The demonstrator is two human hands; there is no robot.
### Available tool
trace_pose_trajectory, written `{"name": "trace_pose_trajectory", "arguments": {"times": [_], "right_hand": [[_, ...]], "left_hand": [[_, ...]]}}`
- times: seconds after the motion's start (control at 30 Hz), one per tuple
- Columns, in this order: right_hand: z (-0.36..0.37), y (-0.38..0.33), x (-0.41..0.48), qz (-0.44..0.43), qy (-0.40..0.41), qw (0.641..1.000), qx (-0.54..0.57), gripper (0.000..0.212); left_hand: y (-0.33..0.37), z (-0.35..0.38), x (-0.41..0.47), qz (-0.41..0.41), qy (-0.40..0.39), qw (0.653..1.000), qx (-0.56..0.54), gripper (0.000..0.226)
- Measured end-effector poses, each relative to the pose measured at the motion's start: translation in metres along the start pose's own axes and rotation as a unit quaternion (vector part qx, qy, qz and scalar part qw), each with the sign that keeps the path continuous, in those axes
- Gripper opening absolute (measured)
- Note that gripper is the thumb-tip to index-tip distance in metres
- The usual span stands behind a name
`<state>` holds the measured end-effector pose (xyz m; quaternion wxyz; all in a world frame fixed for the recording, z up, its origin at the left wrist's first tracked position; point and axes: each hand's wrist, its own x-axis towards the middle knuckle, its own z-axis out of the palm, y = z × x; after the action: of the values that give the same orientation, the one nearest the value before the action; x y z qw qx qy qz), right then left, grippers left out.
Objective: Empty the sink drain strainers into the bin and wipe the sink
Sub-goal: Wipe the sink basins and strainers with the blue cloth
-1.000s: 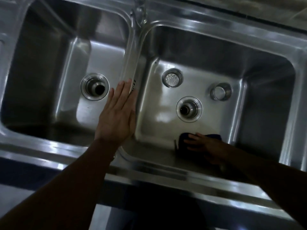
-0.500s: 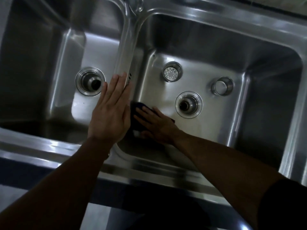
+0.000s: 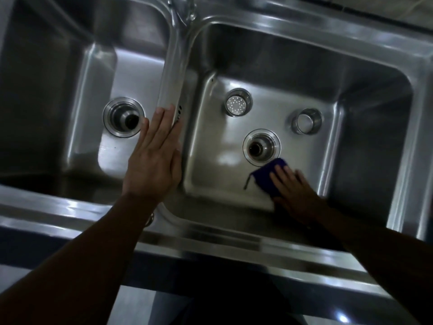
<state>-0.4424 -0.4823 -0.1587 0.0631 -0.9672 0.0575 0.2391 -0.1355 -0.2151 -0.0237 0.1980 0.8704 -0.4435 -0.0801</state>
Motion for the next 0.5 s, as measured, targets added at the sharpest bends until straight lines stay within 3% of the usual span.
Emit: {"name": "trace_pose_trajectory", "arguments": {"times": [0.07, 0.17, 0.33, 0.5], "right_hand": [[-0.006, 0.010, -0.011, 0.077, -0.047, 0.996, 0.019, 0.071], [-0.010, -0.001, -0.010, 0.103, -0.064, 0.992, 0.043, 0.075], [-0.021, -0.035, 0.043, -0.051, 0.003, 0.999, 0.015, 0.061], [-0.049, -0.113, 0.122, -0.104, 0.030, 0.991, 0.081, 0.062]], "left_hand": [[0.000, 0.000, 0.000, 0.001, -0.003, 1.000, -0.005, 0.052], [-0.001, 0.001, 0.000, 0.006, -0.002, 1.000, -0.003, 0.052], [-0.003, 0.004, 0.000, 0.008, 0.009, 1.000, 0.000, 0.051], [-0.006, 0.003, -0.002, 0.009, -0.001, 1.000, 0.008, 0.050]]}}
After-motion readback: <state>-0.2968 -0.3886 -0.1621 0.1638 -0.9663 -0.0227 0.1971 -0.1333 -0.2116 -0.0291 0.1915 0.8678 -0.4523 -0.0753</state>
